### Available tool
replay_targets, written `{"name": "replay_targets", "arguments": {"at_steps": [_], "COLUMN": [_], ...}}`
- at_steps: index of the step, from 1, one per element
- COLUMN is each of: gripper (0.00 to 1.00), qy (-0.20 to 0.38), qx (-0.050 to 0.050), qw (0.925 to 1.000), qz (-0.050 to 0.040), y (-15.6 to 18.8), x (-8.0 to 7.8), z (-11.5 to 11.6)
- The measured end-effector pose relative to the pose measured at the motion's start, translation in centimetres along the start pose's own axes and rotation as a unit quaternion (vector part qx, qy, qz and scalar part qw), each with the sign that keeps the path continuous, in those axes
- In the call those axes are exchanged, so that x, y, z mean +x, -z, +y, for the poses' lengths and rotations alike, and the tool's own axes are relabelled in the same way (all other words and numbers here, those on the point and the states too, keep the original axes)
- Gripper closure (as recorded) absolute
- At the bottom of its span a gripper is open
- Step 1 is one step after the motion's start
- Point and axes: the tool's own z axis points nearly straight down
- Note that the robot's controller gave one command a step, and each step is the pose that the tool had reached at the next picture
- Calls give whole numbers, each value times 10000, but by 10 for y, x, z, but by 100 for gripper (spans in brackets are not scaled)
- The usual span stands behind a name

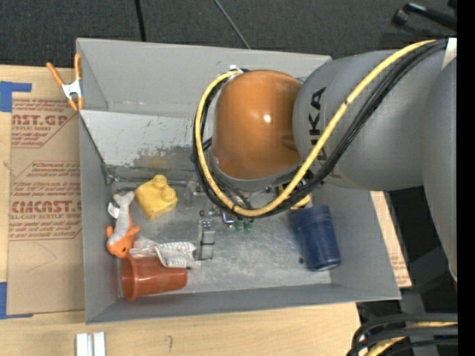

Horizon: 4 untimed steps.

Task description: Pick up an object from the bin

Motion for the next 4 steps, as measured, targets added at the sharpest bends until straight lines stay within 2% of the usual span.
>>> {"name": "replay_targets", "arguments": {"at_steps": [1, 2, 3, 4], "gripper": [0, 0, 0, 100], "qy": [-10, 81, 845, 497], "qx": [-7, -17, 3, -3], "qw": [10000, 9999, 9964, 9988], "qz": [-40, -77, -43, -39], "y": [5, -41, -89, -116], "x": [-2, -6, -3, -14], "z": [-1, 8, 17, 35]}}
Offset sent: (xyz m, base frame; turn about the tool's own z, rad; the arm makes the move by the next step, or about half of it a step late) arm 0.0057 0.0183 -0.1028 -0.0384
